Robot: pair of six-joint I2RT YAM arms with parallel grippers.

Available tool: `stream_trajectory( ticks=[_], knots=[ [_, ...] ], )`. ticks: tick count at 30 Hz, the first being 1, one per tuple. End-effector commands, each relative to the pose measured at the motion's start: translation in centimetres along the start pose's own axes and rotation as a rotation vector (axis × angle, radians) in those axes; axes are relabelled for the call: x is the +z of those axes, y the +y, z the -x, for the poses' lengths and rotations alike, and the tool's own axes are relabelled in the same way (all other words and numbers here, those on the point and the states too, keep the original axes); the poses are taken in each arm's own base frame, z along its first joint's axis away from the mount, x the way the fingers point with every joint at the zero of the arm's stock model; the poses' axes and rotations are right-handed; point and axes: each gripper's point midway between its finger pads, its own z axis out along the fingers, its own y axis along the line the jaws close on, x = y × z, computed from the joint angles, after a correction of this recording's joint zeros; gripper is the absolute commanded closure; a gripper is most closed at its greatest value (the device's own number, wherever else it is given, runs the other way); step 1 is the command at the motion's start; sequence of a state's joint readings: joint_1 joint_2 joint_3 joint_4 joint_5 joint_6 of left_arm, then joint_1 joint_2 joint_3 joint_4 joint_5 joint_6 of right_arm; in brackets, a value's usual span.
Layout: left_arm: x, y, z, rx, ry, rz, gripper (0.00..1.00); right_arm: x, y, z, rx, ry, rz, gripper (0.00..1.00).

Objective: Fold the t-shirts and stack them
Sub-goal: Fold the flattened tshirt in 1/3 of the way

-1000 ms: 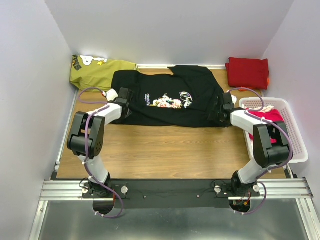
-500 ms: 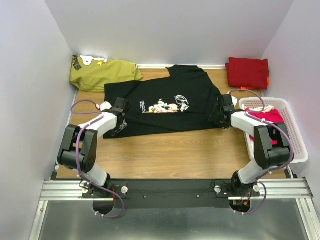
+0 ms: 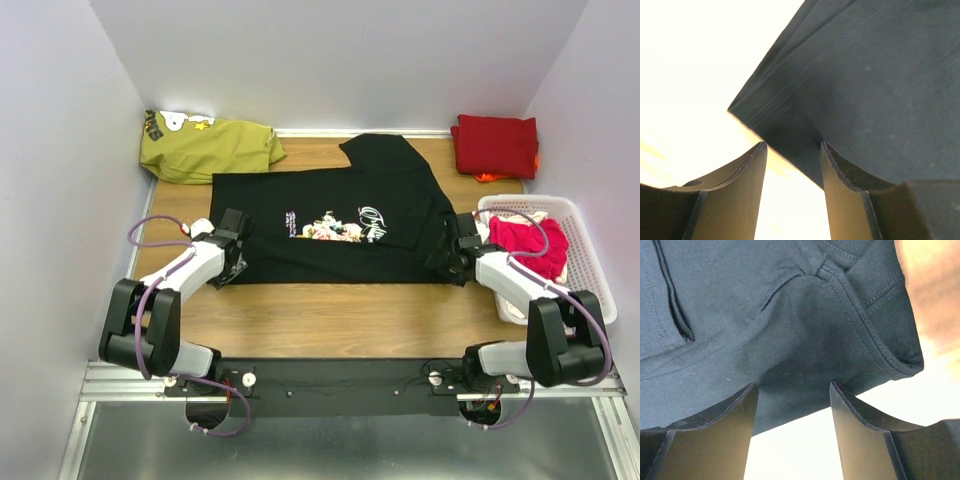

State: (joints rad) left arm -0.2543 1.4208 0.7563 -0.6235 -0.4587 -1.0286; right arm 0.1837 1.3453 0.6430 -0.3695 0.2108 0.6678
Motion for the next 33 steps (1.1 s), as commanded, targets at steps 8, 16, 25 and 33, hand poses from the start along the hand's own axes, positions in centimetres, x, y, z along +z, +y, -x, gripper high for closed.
stream_trajectory(
  ticks=[8, 16, 25, 33],
  knots=[
    [-1.6, 1.5, -1.1, -0.112, 0.039, -0.020, 0.49, -2.0, -2.6, -4.9, 0.186, 0.096, -0.032, 0.34],
    [-2.5, 1.4, -0.6, -0.137, 0.029, -0.034, 0.54, -2.4, -3.1, -5.7, 0.218, 0.112, -0.046, 0.36],
    [-6.4, -1.5, 4.2, -0.119, -0.124, -0.241, 0.55, -6.4, -1.0, 0.9, 0.169, -0.069, 0.028, 0.43],
    [-9.9, -4.1, 7.3, -0.116, -0.282, -0.484, 0.51, -6.8, 1.3, 4.1, 0.115, -0.125, 0.084, 0.43]
  ],
)
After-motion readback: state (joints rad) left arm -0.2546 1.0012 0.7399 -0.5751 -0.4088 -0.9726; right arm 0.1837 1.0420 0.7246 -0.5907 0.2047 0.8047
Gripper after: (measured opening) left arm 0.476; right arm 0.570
